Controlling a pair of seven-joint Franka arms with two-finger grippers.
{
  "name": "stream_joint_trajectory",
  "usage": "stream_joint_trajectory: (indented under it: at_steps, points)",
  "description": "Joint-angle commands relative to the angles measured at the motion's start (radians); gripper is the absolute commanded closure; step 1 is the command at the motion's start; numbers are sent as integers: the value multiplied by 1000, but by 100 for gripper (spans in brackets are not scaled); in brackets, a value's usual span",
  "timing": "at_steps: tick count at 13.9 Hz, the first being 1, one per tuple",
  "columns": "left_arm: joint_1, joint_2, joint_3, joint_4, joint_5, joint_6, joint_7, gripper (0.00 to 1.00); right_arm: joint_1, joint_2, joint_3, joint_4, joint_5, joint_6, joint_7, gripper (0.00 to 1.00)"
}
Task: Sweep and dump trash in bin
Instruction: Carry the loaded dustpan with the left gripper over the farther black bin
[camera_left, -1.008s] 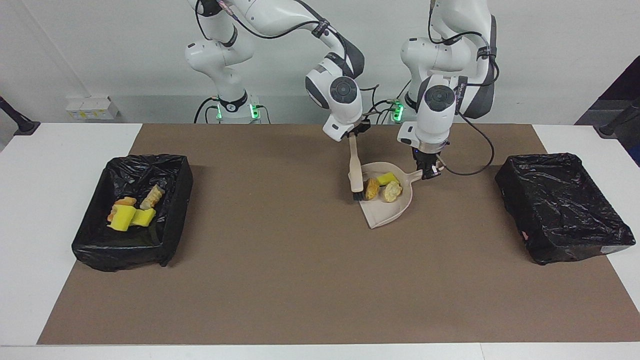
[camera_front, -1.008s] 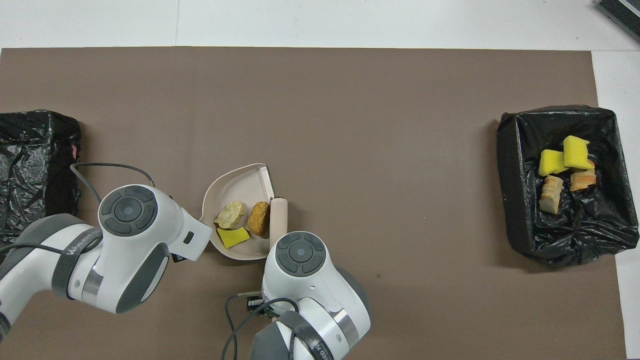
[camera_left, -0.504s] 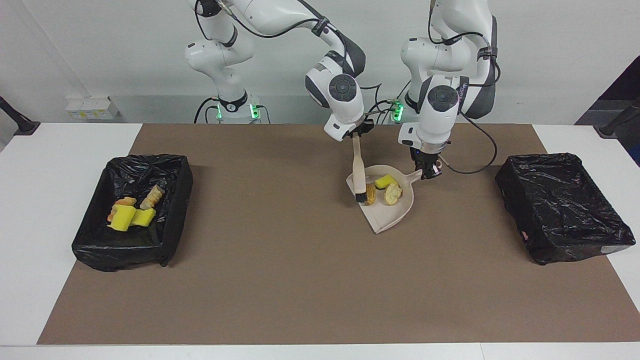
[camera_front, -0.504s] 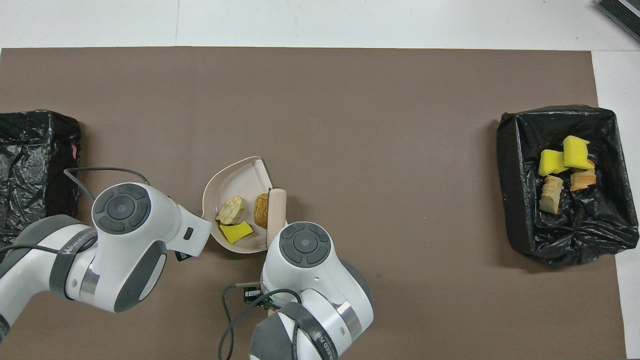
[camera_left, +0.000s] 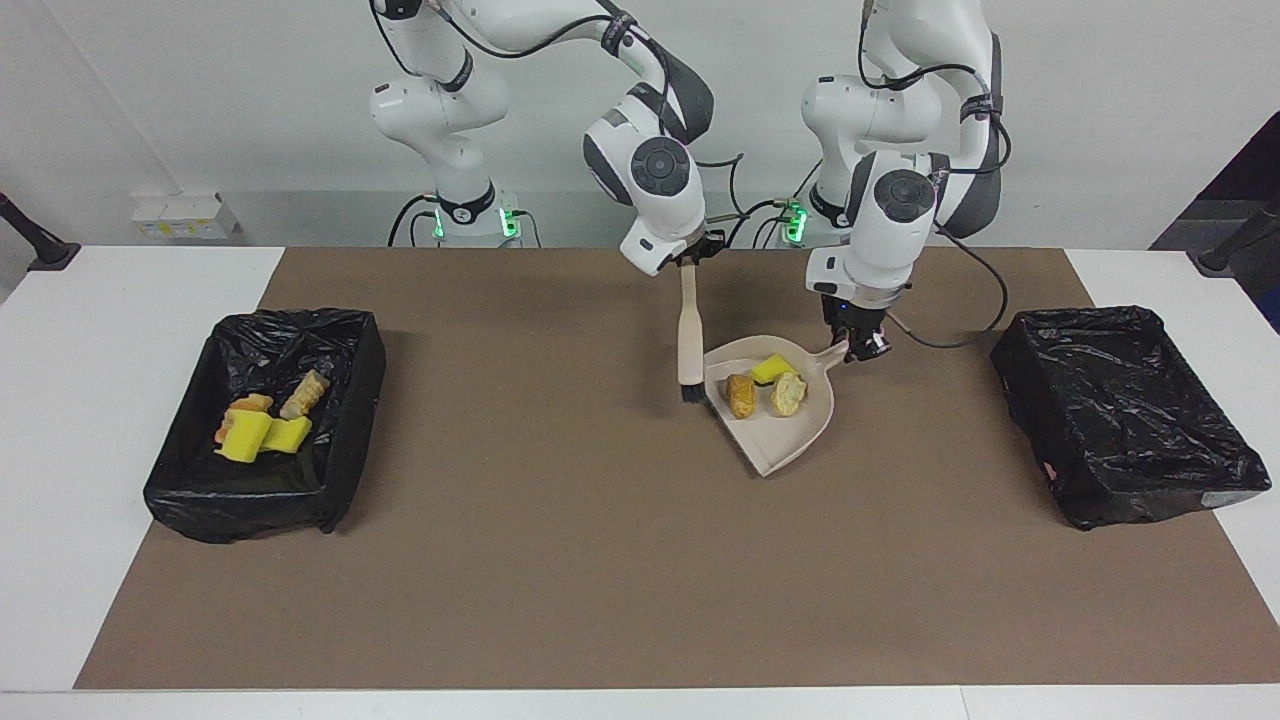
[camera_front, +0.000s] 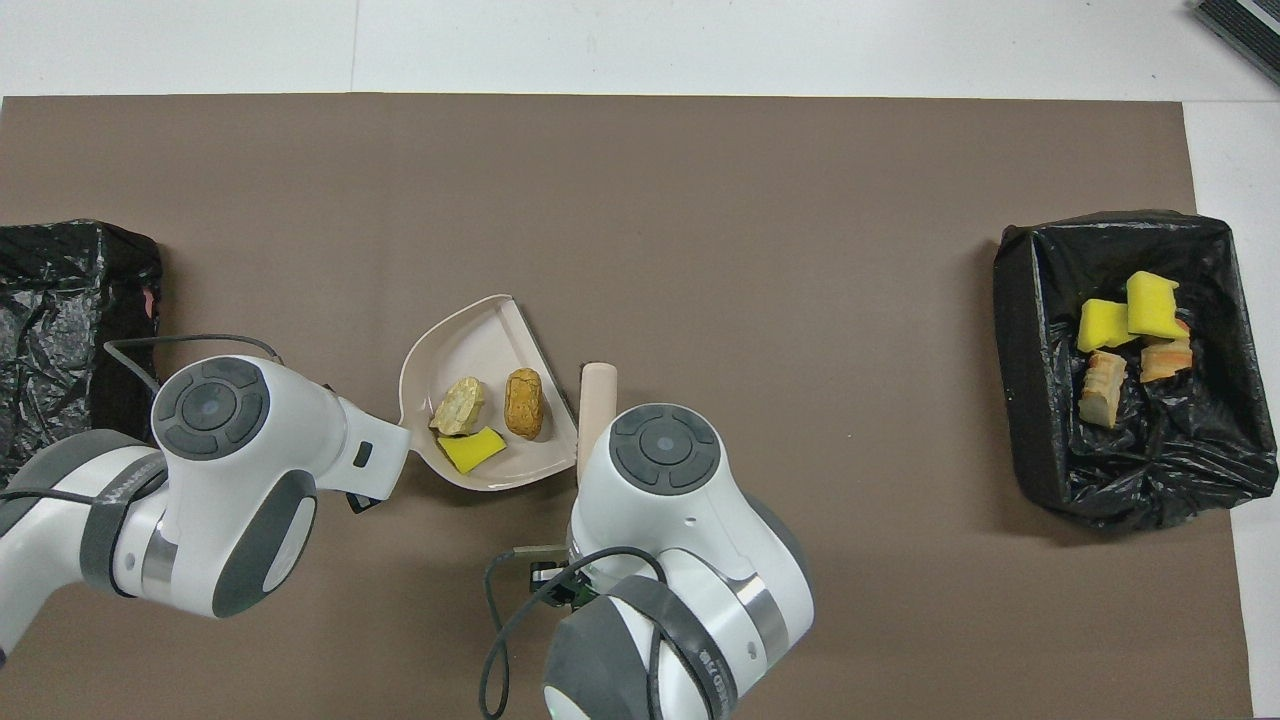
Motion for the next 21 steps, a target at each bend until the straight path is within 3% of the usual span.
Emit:
stream_joint_trajectory:
  at_steps: [1,7,11,16,21]
  points:
    - [50,-16,2,35,-15,-8,10,100,-33,-72,3,-55,-14,-42,-38,100]
    - [136,-47,5,199,-15,-206,10,100,27,-182,10,-216,-11,-4,-23,100]
    - [256,-28,5,309,-15,-237,18,100,200,-83,8,-224,-14,124,91,100]
    - [437,47,5,478,-96,-320,146,100,214,-61,8,-239,-14,104,127,100]
    - [631,111,7,619,-93,-410,290,100,214,-55,8,-262,-13,128,158,100]
